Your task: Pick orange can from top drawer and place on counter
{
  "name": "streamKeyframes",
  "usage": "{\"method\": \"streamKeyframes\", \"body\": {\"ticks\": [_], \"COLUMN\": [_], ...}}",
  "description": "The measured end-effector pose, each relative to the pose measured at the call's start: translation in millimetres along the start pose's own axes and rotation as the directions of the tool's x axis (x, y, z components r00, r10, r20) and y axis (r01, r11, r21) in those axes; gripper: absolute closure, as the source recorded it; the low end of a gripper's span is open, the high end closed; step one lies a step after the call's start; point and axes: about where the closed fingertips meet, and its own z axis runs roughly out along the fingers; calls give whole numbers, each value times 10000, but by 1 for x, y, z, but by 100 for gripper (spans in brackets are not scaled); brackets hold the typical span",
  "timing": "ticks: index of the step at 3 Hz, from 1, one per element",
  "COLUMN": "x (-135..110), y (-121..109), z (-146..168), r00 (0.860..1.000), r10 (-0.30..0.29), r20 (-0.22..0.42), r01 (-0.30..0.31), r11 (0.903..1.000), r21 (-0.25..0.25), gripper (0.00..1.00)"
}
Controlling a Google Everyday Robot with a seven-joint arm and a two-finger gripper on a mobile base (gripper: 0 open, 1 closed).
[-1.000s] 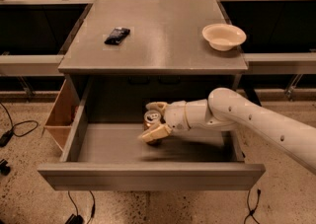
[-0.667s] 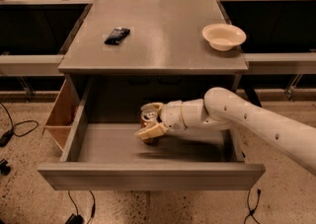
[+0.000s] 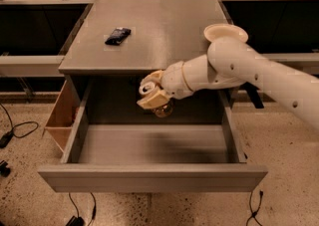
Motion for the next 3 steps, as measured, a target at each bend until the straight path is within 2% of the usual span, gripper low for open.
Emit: {"method": "streamKeyframes", "body": {"ticks": [1,2,3], "x": [-78,-130,-157], "y": [-29,-67,-117], "z": [-45,-58,-46], "r00": [9967,9979,9988], "r10": [-644,-411,476], "r20": [-485,-495,-105], "r01": [657,429,-468], "r11": [9976,9985,9969], "r21": [238,349,640], "gripper": [100,100,100]}}
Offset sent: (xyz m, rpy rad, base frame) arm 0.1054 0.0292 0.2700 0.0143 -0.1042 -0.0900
